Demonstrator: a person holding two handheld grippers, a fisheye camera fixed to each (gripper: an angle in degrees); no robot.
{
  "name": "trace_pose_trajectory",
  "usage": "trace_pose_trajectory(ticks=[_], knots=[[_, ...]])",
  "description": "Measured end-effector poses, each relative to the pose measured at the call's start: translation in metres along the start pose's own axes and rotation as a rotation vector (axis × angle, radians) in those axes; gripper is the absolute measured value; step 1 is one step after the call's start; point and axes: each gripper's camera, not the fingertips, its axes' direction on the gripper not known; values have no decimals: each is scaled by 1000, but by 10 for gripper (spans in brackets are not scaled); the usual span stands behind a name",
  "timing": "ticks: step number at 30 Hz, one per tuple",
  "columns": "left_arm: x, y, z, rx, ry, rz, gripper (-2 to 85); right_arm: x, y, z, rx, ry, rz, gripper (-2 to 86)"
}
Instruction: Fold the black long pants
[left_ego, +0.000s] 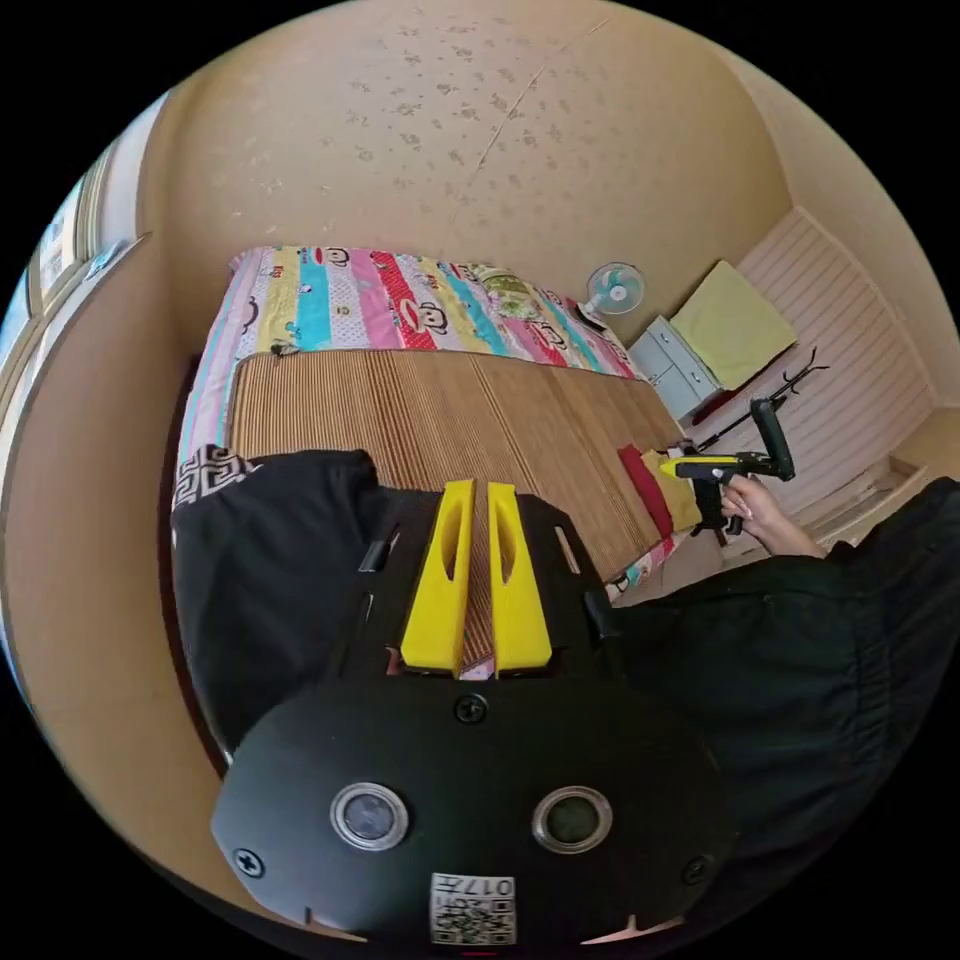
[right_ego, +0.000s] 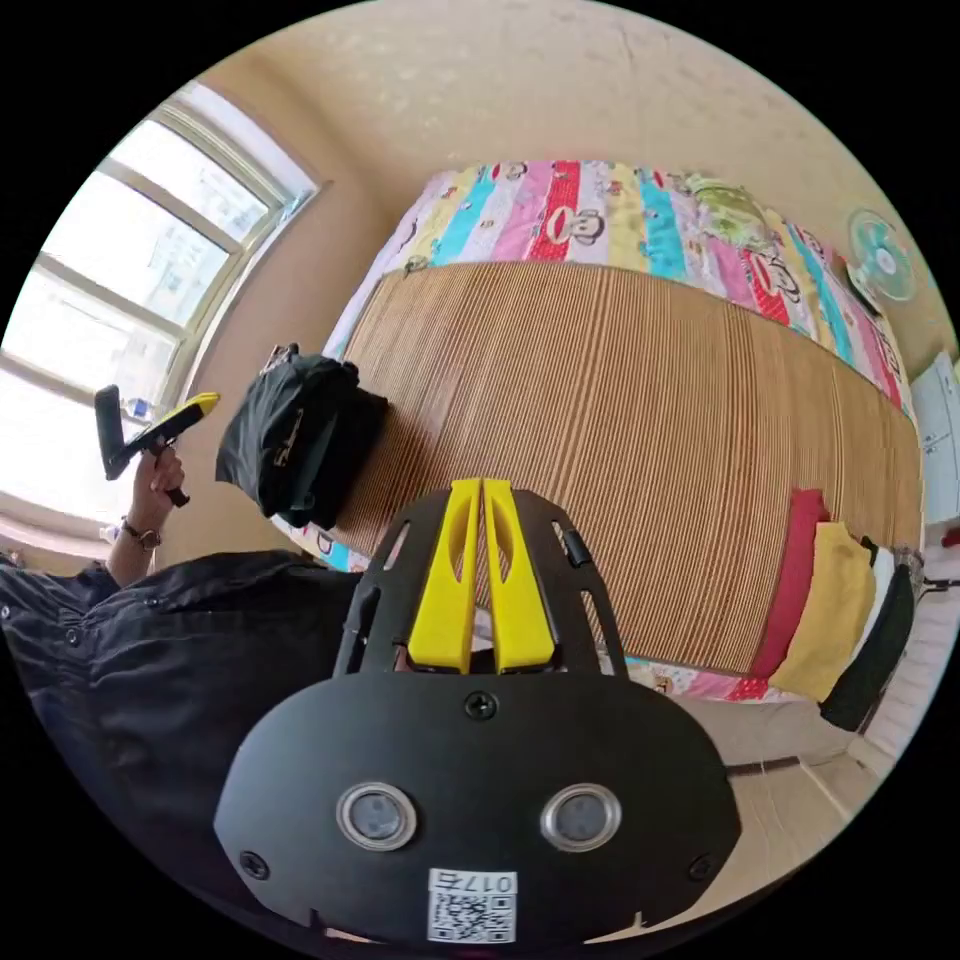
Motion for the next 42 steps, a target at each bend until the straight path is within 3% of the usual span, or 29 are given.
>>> trace_pose_trajectory(ticks=[3,5,13,19,27,32,35,42], knots=[[79,7,75,89,98,67,-7,50,50,-106,367,38,65,3],[124,11,119,85,190,130,-8,88,75,-156,474,103,142,3],[291,47,292,-5,298,299,-6,297,159,-302,399,162,483,5],[347,96,400,-14,313,225,-3,478,240,-402,380,131,903,22],[353,164,463,-67,220,117,44,704,362,-480,692,-327,1533,118],[327,185,476,-109,151,29,66,747,396,-457,872,-679,1835,138],[317,189,484,-110,115,24,66,749,395,-474,1094,-749,1838,135],[296,206,528,-190,196,-15,82,772,372,-561,943,-660,1700,68]])
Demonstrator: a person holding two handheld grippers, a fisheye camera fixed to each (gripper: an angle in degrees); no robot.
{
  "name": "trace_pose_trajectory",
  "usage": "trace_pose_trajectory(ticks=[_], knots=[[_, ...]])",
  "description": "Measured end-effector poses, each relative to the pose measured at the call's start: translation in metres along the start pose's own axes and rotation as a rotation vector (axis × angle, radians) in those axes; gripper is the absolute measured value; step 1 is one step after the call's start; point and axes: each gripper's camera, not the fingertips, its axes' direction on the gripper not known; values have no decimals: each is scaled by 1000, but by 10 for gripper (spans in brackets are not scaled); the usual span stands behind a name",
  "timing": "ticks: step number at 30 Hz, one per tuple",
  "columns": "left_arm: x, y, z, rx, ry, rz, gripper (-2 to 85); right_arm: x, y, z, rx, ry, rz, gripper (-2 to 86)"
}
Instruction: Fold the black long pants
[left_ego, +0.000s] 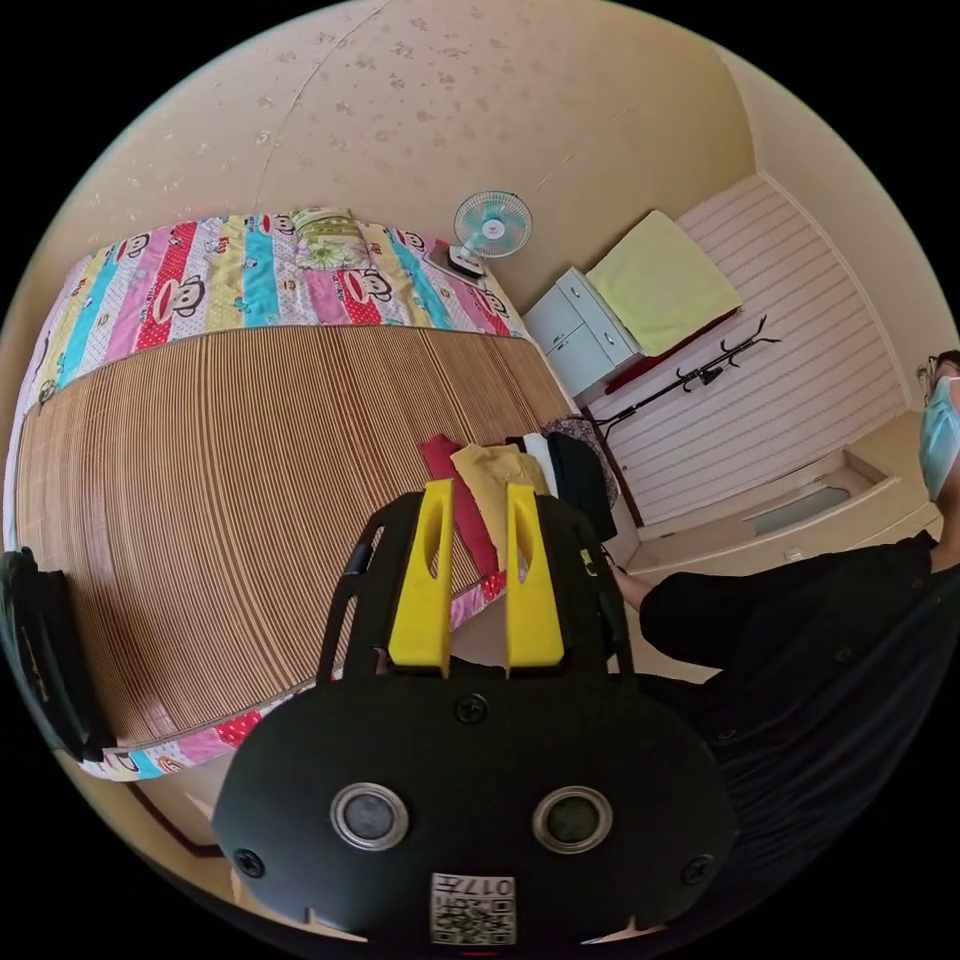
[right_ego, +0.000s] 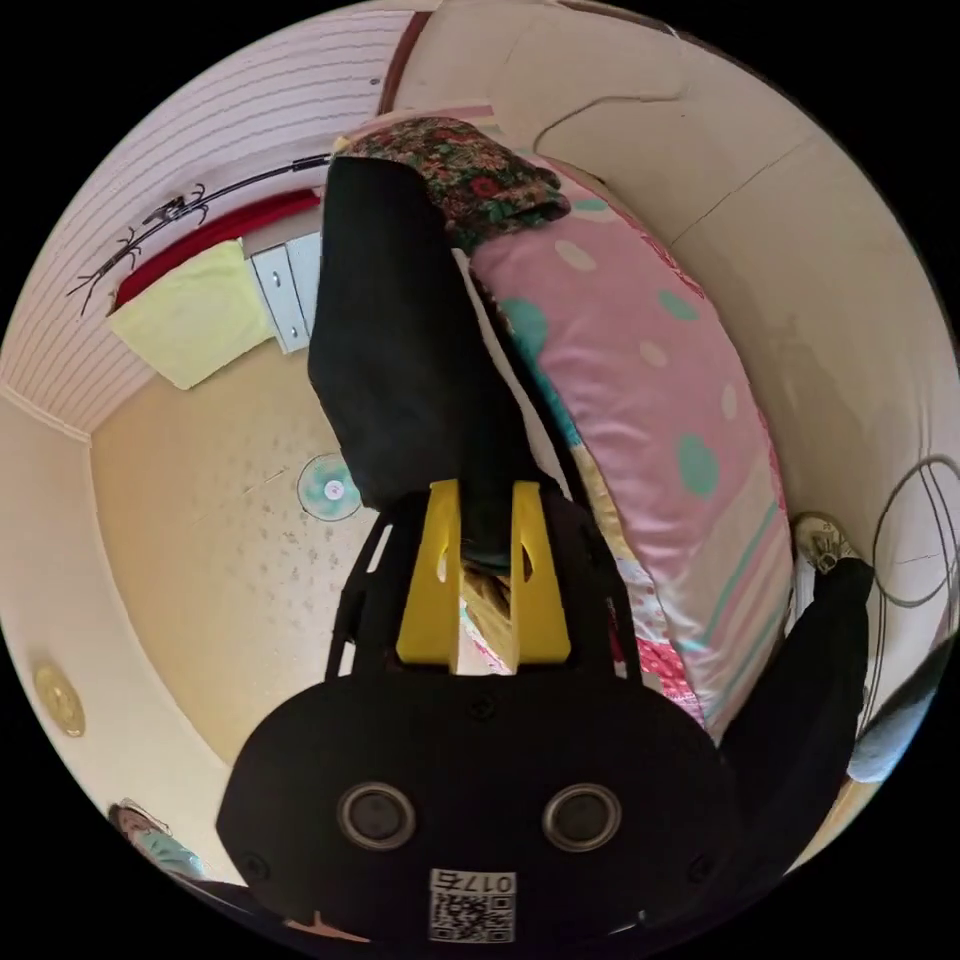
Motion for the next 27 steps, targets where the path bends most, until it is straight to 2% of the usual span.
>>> trace_pose_trajectory(ticks=[5,7,10,13,17,19,21,22,24,25,27], knots=[[-11,17,-16,-11,50,33,81,-84,17,-32,46,-176,-260,57],[-27,34,-36,-18,15,30,81,-104,7,-29,16,-197,-257,61],[-57,59,-69,7,35,-31,80,-131,1,-11,-50,-91,-156,52],[-71,76,-104,23,3,-8,79,-182,29,-6,-16,16,-273,40],[-83,88,-146,31,3,28,78,-244,102,3,-72,-221,-565,35],[-96,102,-189,84,34,1,76,-279,149,21,-161,-250,-755,35],[-105,117,-226,131,22,-3,72,-324,232,61,-344,-284,-1013,33],[-113,128,-249,149,6,-8,67,-332,254,71,-394,-316,-1062,33],[-127,142,-279,162,-7,-19,65,-346,347,109,-616,-466,-1185,31],[-139,149,-298,167,-9,-30,65,-348,372,117,-674,-492,-1207,31],[-156,158,-326,183,-2,-55,65,-338,479,146,-922,-507,-1335,29]])
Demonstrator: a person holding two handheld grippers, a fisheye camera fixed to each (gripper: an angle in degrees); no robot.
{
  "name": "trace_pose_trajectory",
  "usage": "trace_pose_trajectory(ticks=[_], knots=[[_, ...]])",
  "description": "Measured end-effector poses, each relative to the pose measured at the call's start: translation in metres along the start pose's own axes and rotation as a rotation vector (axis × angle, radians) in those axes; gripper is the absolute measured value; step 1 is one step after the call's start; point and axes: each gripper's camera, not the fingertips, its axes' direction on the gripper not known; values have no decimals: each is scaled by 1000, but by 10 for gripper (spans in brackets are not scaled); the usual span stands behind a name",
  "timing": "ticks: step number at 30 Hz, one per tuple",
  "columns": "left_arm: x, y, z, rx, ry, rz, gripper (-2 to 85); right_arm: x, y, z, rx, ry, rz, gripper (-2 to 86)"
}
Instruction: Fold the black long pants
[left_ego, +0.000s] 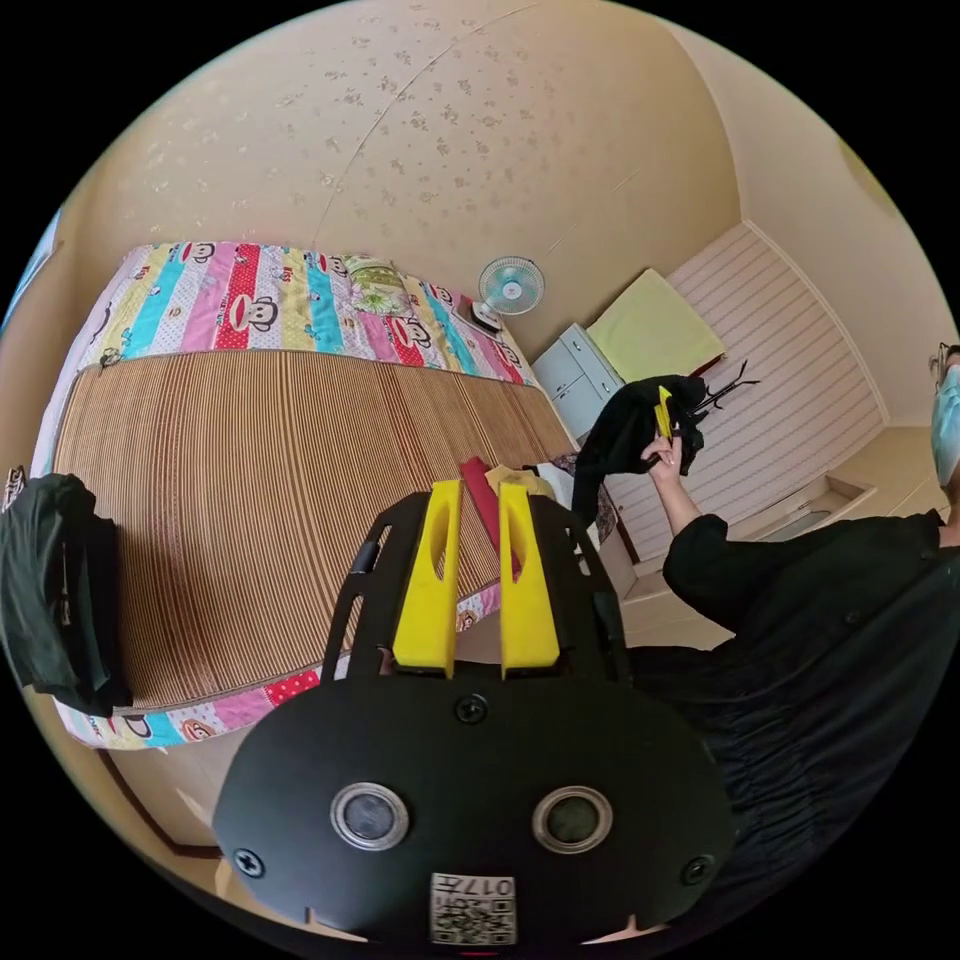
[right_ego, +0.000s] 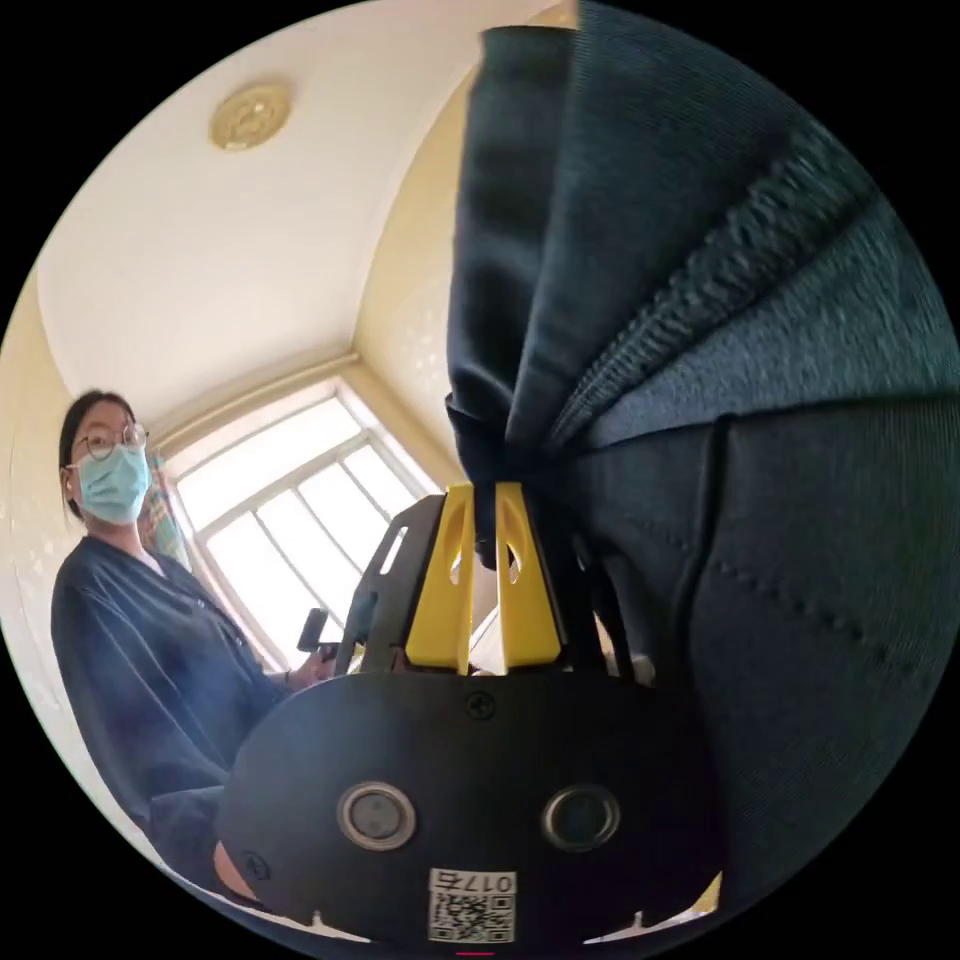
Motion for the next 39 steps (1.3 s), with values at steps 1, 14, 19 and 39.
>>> trace_pose_trajectory(ticks=[1,14,19,39], knots=[[-10,1,-19,23,12,-15,65,-9,4,27,-64,-28,-18,28],[-101,19,-159,8,42,-150,65,110,501,491,-966,93,730,27],[-137,5,-181,-104,35,-180,65,125,561,512,-918,-5,799,27],[-124,-27,-209,5,-47,-454,79,482,562,426,-805,660,826,135]])
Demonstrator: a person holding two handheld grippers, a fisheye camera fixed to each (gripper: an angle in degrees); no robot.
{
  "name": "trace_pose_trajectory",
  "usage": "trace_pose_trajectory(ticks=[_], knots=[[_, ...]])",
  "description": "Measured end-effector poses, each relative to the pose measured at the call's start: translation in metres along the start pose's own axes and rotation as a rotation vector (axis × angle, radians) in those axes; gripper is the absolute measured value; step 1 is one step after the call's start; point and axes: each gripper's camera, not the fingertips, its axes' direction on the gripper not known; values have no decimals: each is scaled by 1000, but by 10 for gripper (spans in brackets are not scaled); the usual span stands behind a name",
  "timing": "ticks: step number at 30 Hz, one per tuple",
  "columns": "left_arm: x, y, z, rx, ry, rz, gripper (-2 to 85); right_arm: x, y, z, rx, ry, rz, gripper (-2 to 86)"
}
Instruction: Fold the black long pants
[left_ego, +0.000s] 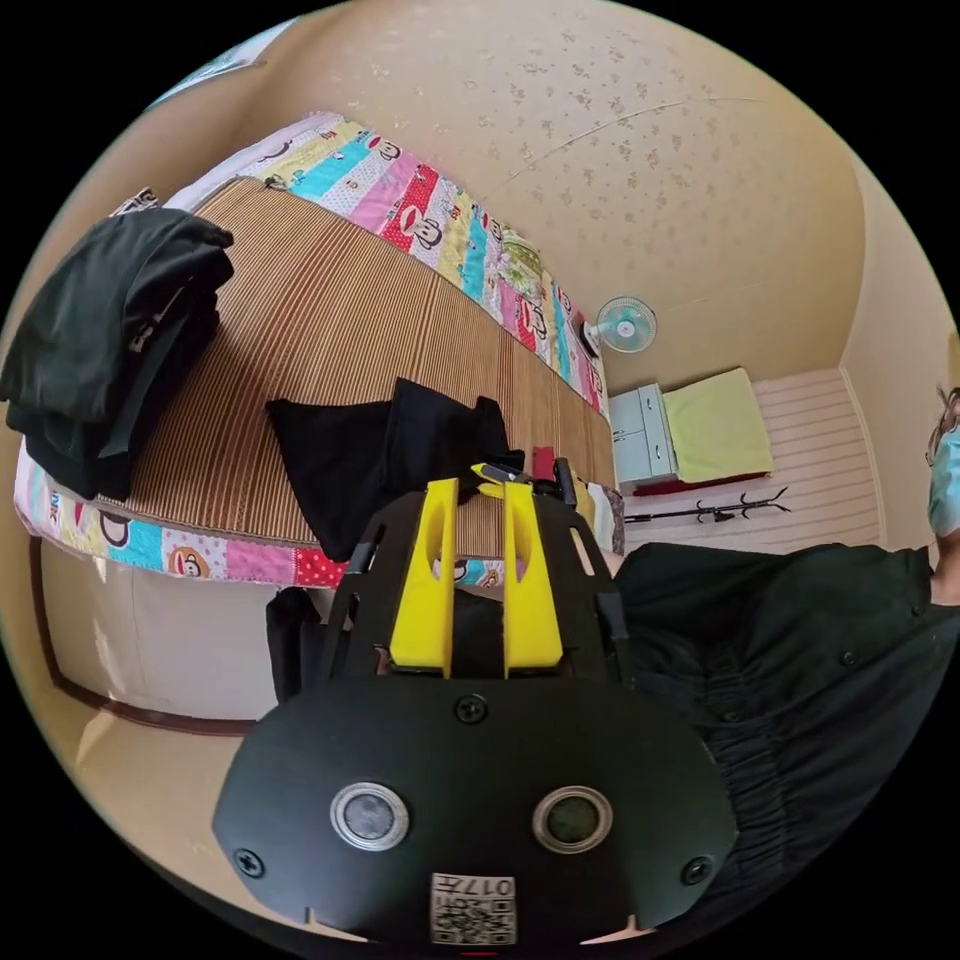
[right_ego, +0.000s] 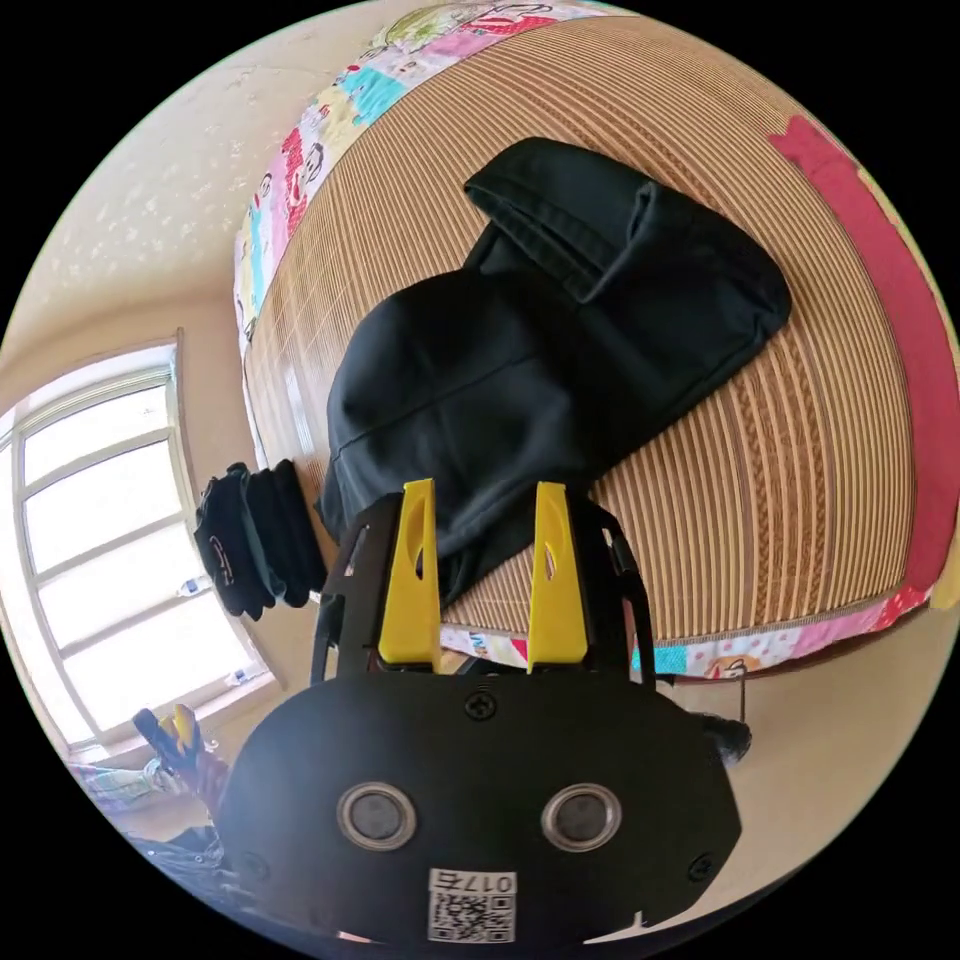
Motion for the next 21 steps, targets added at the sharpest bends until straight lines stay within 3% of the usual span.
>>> trace_pose_trajectory(ticks=[3,7,10,12,13,15,17,19,21], knots=[[14,10,7,46,-30,-88,86,22,-57,40,-182,12,-55,114],[36,7,39,46,-2,-159,87,38,-119,33,-298,-163,-127,56],[55,-5,61,39,10,-154,86,64,-147,-21,-235,-652,-149,38],[63,-14,72,43,20,-147,85,134,-153,-70,42,-1013,33,31],[67,-20,79,47,31,-144,85,156,-151,-78,116,-1058,102,30],[69,-28,86,60,48,-143,85,248,-126,-90,347,-962,513,26],[73,-34,89,89,60,-139,85,296,-96,-89,428,-798,791,23],[78,-38,89,125,43,-126,84,314,-90,-87,398,-732,809,29],[79,-39,91,135,13,-116,84,295,-110,-80,226,-560,621,43]])
